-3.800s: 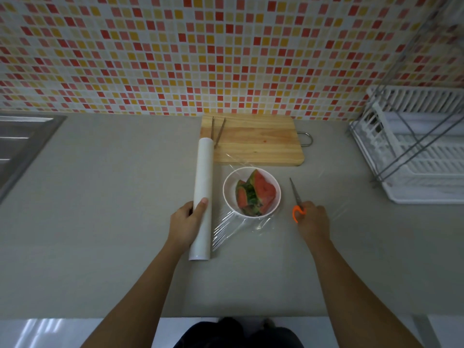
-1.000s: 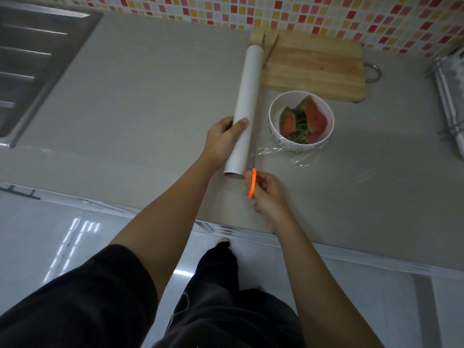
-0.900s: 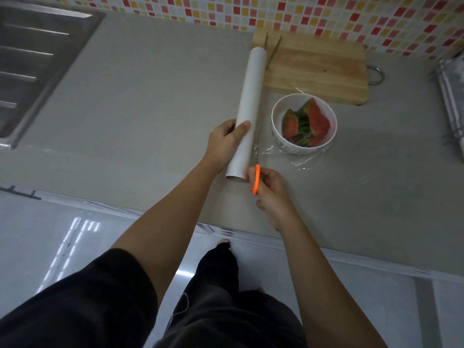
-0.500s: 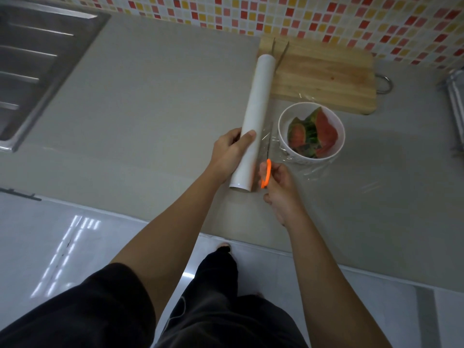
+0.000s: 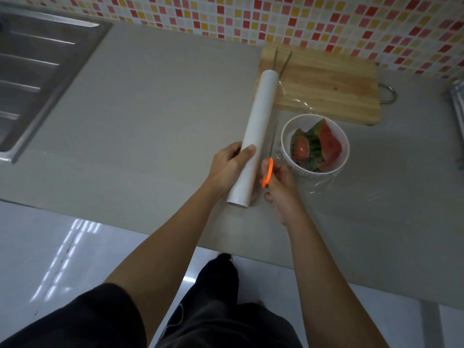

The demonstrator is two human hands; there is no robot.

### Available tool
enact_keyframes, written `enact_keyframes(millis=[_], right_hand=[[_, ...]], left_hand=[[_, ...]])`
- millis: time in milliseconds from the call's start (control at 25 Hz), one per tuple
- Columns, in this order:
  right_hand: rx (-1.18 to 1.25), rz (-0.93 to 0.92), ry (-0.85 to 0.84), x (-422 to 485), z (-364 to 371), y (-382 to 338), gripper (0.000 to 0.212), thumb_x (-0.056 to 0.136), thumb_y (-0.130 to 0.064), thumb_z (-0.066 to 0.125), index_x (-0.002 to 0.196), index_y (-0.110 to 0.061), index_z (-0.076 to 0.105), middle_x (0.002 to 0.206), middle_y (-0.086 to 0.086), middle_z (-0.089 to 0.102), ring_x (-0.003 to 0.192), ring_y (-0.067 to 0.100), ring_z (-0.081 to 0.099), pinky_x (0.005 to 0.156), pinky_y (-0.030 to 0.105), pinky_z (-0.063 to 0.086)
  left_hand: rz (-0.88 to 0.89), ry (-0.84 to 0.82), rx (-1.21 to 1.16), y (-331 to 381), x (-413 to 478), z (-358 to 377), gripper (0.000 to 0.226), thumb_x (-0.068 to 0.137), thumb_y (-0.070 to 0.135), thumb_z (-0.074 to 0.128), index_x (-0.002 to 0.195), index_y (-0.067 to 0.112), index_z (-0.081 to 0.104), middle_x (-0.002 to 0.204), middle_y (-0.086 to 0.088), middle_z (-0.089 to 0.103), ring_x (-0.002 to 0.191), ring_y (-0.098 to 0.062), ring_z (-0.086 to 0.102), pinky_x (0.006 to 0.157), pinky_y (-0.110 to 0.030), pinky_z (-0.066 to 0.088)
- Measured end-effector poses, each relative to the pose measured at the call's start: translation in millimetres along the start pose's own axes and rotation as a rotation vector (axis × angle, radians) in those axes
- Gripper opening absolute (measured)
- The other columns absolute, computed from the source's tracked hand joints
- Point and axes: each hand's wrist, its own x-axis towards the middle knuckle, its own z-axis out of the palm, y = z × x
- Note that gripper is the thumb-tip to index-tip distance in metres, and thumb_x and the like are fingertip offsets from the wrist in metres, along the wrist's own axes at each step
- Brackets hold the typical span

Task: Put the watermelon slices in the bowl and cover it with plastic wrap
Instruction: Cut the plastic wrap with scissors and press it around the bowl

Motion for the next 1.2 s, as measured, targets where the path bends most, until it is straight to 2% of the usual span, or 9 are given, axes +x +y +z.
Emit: enact_keyframes(millis=[240,440,560,680,800,920,1000,1080,1200], right_hand=[[0.046,0.027,0.053,19.2,12.1,-8.0,0.025,0.075,-0.058,0.059,0.082,-0.034,0.058,0.06,-0.015,0.056,0.055,-0.001,0.049,0.046,0.018,0.033],[0.111,0.021,0.06,31.0,21.0,-10.3,0.036,0.079,-0.055,0.059,0.098,-0.024,0.056,0.067,-0.011,0.055,0.058,0.001,0.048,0.047,0.017,0.035],[0.139,0.021,0.061,37.4,25.8,-14.9,0.029,0.086,-0.046,0.057,0.101,-0.021,0.055,0.068,-0.01,0.053,0.058,0.001,0.047,0.043,0.013,0.034],[0.218,0.009,0.067,41.0,32.7,-16.0,0.033,0.089,-0.036,0.057,0.111,-0.012,0.054,0.078,-0.006,0.059,0.065,0.003,0.053,0.05,0.014,0.041],[0.274,-0.027,0.085,44.3,36.0,-16.1,0.025,0.091,-0.029,0.056,0.107,-0.011,0.053,0.074,-0.006,0.06,0.059,-0.003,0.055,0.049,0.012,0.042],[0.294,-0.029,0.071,46.0,34.2,-13.7,0.022,0.091,-0.028,0.055,0.105,-0.011,0.053,0.062,-0.012,0.058,0.047,-0.005,0.05,0.043,0.009,0.037],[0.267,-0.018,0.073,46.3,34.4,-10.6,0.024,0.091,-0.029,0.056,0.106,-0.01,0.055,0.071,-0.007,0.058,0.051,-0.005,0.049,0.044,0.009,0.037],[0.257,-0.014,0.079,45.8,35.6,-9.5,0.018,0.091,-0.03,0.056,0.1,-0.015,0.056,0.076,-0.005,0.058,0.053,-0.005,0.049,0.044,0.01,0.036],[0.217,-0.028,0.087,45.6,34.9,-12.3,0.014,0.089,-0.036,0.056,0.094,-0.023,0.056,0.073,-0.009,0.057,0.052,-0.007,0.05,0.043,0.008,0.036]], left_hand=[[-0.004,-0.025,0.0,-1.0,-2.5,-8.8,0.031,0.08,0.044,0.059,0.096,0.019,0.069,0.086,-0.006,0.071,0.075,-0.02,0.067,0.071,-0.037,0.055],[0.01,-0.066,0.044,2.6,-6.4,-19.5,0.033,0.08,0.045,0.058,0.098,0.02,0.069,0.087,-0.004,0.069,0.078,-0.02,0.066,0.075,-0.04,0.053],[0.012,-0.088,0.049,2.3,-9.5,-28.3,0.026,0.081,0.044,0.058,0.094,0.025,0.069,0.084,-0.001,0.068,0.076,-0.019,0.064,0.073,-0.041,0.053],[0.048,-0.138,0.049,0.8,-8.1,-33.0,0.041,0.082,0.044,0.057,0.117,0.025,0.064,0.091,0.002,0.069,0.084,-0.014,0.067,0.075,-0.032,0.052],[0.042,-0.185,0.107,0.9,0.8,-37.7,0.062,0.08,0.049,0.056,0.139,0.046,0.038,0.103,0.006,0.065,0.101,-0.013,0.064,0.091,-0.032,0.05],[-0.017,-0.212,0.066,6.3,11.5,-37.9,0.034,0.077,0.059,0.052,0.11,0.051,0.056,0.105,0.004,0.065,0.097,-0.019,0.064,0.092,-0.043,0.051],[-0.048,-0.18,0.04,15.9,19.7,-33.6,0.035,0.075,0.069,0.048,0.081,0.035,0.052,0.088,0.005,0.059,0.082,-0.017,0.058,0.084,-0.043,0.047],[-0.056,-0.142,0.063,22.3,28.6,-28.8,0.046,0.072,0.073,0.049,0.074,0.028,0.042,0.079,0.004,0.051,0.074,-0.013,0.052,0.076,-0.039,0.045],[-0.038,-0.095,0.049,26.6,40.5,-24.2,0.038,0.073,0.058,0.065,0.083,0.026,0.049,0.089,-0.005,0.061,0.079,-0.02,0.062,0.076,-0.044,0.053]])
